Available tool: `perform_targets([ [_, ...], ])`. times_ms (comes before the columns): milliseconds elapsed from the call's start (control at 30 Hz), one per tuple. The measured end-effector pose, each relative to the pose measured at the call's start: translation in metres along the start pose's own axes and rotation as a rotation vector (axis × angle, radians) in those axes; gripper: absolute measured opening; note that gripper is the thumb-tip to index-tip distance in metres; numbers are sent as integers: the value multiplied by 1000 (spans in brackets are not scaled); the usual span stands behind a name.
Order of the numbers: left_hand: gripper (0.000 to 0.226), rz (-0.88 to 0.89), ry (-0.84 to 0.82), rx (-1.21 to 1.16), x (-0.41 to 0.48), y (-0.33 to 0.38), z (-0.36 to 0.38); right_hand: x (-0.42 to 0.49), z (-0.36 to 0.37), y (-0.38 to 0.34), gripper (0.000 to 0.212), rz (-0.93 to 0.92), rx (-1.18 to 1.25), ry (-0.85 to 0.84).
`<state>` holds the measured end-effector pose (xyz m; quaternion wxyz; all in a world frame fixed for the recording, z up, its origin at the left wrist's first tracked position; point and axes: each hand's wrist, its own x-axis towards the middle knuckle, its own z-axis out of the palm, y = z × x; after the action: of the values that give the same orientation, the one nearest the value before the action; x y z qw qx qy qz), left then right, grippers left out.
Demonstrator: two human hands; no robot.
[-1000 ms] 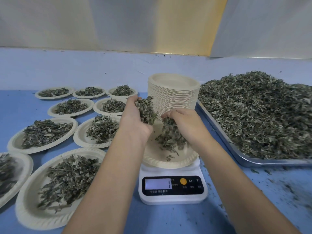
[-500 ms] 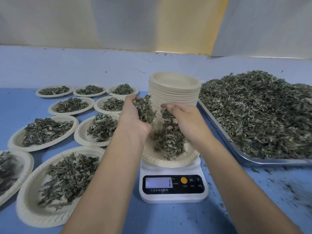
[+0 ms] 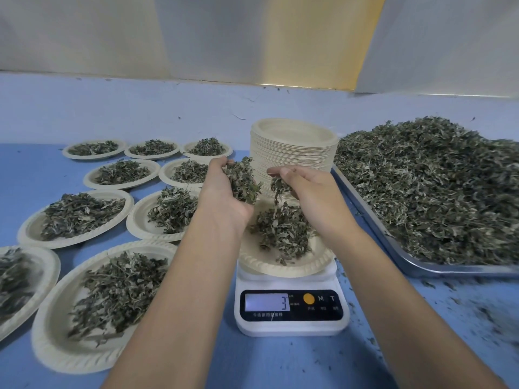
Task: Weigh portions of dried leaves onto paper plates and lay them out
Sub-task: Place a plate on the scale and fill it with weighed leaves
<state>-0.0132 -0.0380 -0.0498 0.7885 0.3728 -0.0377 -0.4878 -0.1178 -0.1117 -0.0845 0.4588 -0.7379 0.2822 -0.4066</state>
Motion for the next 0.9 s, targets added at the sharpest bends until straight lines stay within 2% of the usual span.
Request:
perform_targets([
  [267, 25, -5, 20, 13, 3, -3, -1, 0, 3, -4, 26, -16, 33, 12],
  [700, 29, -10, 7, -39, 2, -3, -1, 0, 4, -5, 32, 25, 131, 16],
  [900, 29, -20, 49, -12, 7, -4, -3, -3, 4, -7, 38, 47, 120, -37],
])
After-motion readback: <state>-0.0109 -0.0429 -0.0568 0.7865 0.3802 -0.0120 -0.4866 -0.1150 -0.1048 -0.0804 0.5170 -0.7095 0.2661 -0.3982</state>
